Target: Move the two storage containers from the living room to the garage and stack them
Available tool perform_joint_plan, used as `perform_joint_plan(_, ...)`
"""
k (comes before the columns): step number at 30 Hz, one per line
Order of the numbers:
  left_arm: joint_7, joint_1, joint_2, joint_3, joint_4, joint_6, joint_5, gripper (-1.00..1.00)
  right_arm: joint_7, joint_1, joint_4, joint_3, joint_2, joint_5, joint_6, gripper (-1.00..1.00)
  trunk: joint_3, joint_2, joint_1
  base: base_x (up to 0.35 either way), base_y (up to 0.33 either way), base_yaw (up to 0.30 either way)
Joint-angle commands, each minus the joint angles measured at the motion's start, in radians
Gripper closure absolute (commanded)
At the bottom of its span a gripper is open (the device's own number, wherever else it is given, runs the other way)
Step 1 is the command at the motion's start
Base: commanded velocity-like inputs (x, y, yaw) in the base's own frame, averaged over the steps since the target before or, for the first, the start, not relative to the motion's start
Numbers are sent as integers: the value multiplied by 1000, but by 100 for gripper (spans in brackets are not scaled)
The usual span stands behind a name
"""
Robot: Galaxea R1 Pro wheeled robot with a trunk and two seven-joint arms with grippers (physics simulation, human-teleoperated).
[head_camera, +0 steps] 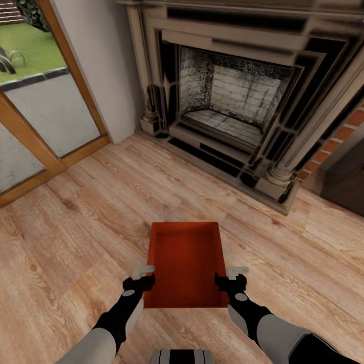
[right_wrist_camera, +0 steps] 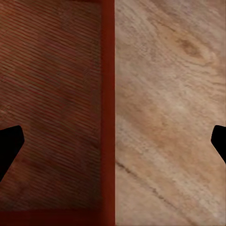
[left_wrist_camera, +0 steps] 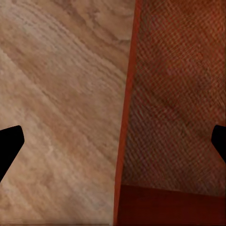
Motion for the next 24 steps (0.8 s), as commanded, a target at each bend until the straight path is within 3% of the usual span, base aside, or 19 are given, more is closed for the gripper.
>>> perform_joint_plan(1, 1, 0, -1, 3, 0, 3, 1, -100, -4, -1, 0, 9, 0, -9, -3, -100, -1, 0, 0, 0, 0, 0)
perform_joint_plan(14, 6, 0, 0, 2, -4, 3, -7, -100, -4, -1, 1, 13, 4, -9, -3, -100, -1, 0, 0, 0, 0, 0)
perform_joint_plan(21, 52, 0, -2, 3, -13, 2, -10, -100, -4, -1, 2, 13, 5, -9, -3, -100, -1, 0, 0, 0, 0, 0)
perform_joint_plan(24, 56, 0, -2, 0, -15, 1, -10, -100, -4, -1, 2, 13, 4, -9, -3, -100, -10, -21, 11, 0, 0, 0)
